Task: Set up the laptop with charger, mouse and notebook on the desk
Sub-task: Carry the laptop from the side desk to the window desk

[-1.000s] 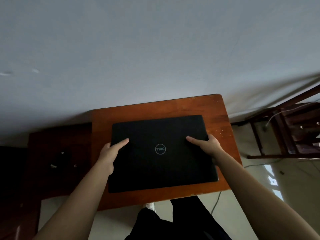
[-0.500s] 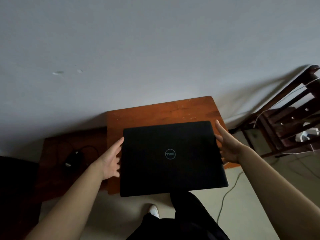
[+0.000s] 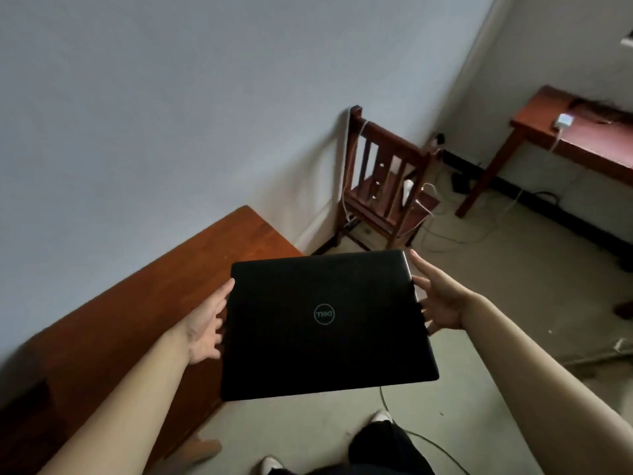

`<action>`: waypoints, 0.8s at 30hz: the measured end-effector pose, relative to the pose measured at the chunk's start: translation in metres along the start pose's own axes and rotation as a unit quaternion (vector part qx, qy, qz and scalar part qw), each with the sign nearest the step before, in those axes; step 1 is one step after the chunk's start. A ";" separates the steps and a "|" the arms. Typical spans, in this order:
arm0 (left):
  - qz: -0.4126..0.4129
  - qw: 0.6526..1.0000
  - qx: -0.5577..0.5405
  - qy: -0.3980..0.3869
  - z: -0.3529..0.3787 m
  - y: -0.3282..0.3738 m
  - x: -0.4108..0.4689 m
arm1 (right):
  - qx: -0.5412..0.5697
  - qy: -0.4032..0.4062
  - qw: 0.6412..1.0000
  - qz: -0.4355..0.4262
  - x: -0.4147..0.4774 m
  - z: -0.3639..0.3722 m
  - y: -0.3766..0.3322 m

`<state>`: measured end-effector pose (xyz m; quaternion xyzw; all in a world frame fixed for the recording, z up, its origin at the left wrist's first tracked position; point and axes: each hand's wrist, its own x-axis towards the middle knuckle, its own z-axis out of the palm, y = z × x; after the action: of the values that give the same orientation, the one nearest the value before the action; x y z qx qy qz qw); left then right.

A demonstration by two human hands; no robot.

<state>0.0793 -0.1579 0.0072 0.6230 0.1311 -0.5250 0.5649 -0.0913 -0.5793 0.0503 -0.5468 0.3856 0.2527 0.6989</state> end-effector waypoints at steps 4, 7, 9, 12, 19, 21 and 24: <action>0.010 0.998 0.067 -0.013 0.092 0.045 0.038 | 0.082 0.038 0.996 -0.019 -0.023 -0.090 0.023; 0.003 0.993 0.111 -0.031 0.178 0.080 0.074 | 0.141 0.064 0.988 -0.029 -0.043 -0.169 0.044; -0.009 0.991 0.128 -0.042 0.237 0.099 0.097 | 0.172 0.085 0.981 -0.036 -0.056 -0.222 0.056; -0.016 0.986 0.157 -0.047 0.333 0.127 0.129 | 0.190 0.117 0.974 -0.047 -0.080 -0.301 0.068; -0.024 0.973 0.194 -0.121 0.489 0.175 0.189 | 0.247 0.173 0.952 -0.052 -0.118 -0.442 0.068; -0.018 0.970 0.208 -0.127 0.527 0.193 0.206 | 0.256 0.193 0.946 -0.045 -0.114 -0.474 0.063; -0.006 0.961 0.250 -0.115 0.579 0.217 0.232 | 0.278 0.225 0.932 -0.053 -0.104 -0.509 0.054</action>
<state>0.0468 -0.8159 0.0540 0.6792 -0.0665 -0.6124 0.3991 -0.3260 -1.0458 0.0510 -0.3931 0.5575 -0.0317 0.7305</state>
